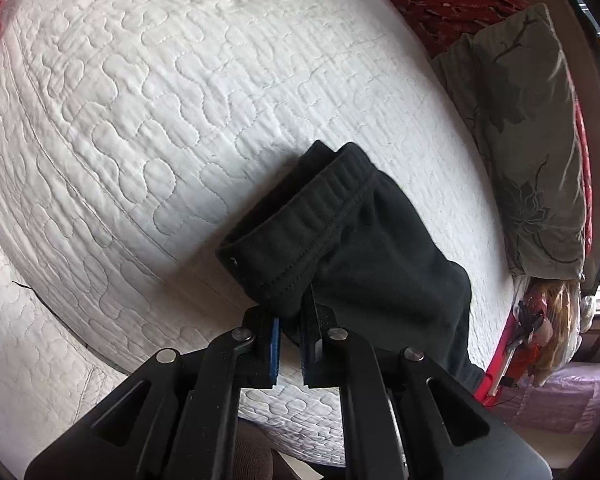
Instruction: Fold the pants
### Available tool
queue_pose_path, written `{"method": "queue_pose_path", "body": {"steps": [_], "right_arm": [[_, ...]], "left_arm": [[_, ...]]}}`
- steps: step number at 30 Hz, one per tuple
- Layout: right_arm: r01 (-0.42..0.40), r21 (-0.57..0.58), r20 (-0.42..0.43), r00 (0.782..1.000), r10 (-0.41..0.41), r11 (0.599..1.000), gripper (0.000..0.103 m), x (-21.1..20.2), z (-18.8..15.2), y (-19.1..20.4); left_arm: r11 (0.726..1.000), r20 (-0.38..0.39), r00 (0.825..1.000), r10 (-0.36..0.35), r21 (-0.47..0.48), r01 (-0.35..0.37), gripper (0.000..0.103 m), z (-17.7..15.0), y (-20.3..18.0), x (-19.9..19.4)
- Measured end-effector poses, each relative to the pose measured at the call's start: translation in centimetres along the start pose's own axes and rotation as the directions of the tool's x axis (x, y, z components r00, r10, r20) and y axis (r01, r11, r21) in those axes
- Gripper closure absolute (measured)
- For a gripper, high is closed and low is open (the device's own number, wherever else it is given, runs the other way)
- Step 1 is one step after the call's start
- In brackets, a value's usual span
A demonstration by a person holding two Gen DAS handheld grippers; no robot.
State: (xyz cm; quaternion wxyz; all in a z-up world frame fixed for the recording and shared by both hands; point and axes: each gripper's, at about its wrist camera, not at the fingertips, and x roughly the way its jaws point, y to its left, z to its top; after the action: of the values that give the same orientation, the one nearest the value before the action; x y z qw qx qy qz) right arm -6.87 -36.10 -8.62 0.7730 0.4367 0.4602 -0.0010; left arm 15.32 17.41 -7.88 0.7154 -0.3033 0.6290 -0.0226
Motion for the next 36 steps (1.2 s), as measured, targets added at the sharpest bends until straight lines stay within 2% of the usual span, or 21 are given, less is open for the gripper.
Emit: {"method": "queue_pose_path", "body": {"steps": [4,7,9,11,13,18,23,25,26,28,29,30,31,33,36], "right_arm": [[0.038,0.003,-0.003,0.999,-0.038,0.999,0.094,-0.7,-0.4,-0.2],[-0.014,0.015,-0.001,1.000,0.014,1.000,0.085,-2.5,-0.5,0.0],[-0.033,0.026,0.047,0.998,0.032,0.999,0.064,-4.5,-0.5,-0.5],[-0.034,0.053,0.097,0.995,0.028,0.998,0.056,-5.9,-0.6,-1.1],[-0.043,0.089,0.108,0.994,0.033,0.995,0.053,-6.4,-0.7,-1.8],[-0.052,0.182,0.070,0.997,0.040,0.982,0.053,-3.9,-0.7,-3.1],[-0.114,0.302,0.040,0.993,0.107,0.947,0.053,-0.7,-0.6,-3.9],[-0.143,0.358,0.060,0.990,0.131,0.923,0.052,0.1,-0.6,-4.3],[-0.169,0.386,0.096,0.985,0.142,0.907,0.052,0.2,-0.5,-4.5],[-0.175,0.411,0.158,0.980,0.119,0.895,0.053,0.1,-0.3,-4.9],[-0.168,0.410,0.163,0.981,0.109,0.897,0.062,0.3,0.0,-5.2],[-0.151,0.402,0.159,0.983,0.094,0.903,0.091,0.5,0.4,-5.3],[-0.137,0.391,0.151,0.985,0.084,0.910,0.094,0.5,0.7,-5.3],[-0.139,0.355,0.163,0.983,0.085,0.925,0.094,-0.3,1.2,-4.6],[-0.109,0.156,0.224,0.972,0.072,0.982,0.094,-3.9,1.6,-1.7]], "left_arm": [[0.999,0.001,0.999,-0.037,0.025,0.037,0.097,-0.5,0.3,-1.1],[0.995,0.033,0.997,-0.068,0.075,0.065,0.089,-1.4,0.8,-3.4],[0.993,0.049,0.995,-0.085,0.087,0.081,0.069,-2.4,1.1,-4.4],[0.990,0.065,0.992,-0.109,0.099,0.102,0.055,-3.6,1.5,-4.9],[0.986,0.068,0.989,-0.129,0.112,0.121,0.052,-4.4,1.1,-4.1],[0.991,0.006,0.995,-0.104,0.089,0.103,0.052,-4.5,-0.5,-0.2],[0.996,0.006,0.998,-0.065,0.054,0.064,0.052,-3.7,-0.9,1.6],[0.998,0.005,0.999,-0.046,0.036,0.046,0.052,-3.5,-1.1,2.2],[0.999,0.007,0.999,-0.036,0.023,0.036,0.053,-3.3,-1.0,2.5],[1.000,0.005,1.000,-0.024,-0.012,0.024,0.060,-3.0,-0.9,2.8],[1.000,0.010,1.000,-0.014,-0.027,0.014,0.072,-2.9,-0.9,2.7],[0.999,0.010,1.000,-0.021,-0.031,0.021,0.085,-2.7,-0.9,2.6],[0.999,0.002,0.999,-0.039,-0.036,0.039,0.089,-2.7,-0.8,2.4],[0.998,-0.008,0.998,-0.055,-0.031,0.054,0.091,-3.1,-0.7,1.7],[0.999,-0.016,0.999,-0.037,0.032,0.038,0.091,-4.6,-1.2,1.6]]}}
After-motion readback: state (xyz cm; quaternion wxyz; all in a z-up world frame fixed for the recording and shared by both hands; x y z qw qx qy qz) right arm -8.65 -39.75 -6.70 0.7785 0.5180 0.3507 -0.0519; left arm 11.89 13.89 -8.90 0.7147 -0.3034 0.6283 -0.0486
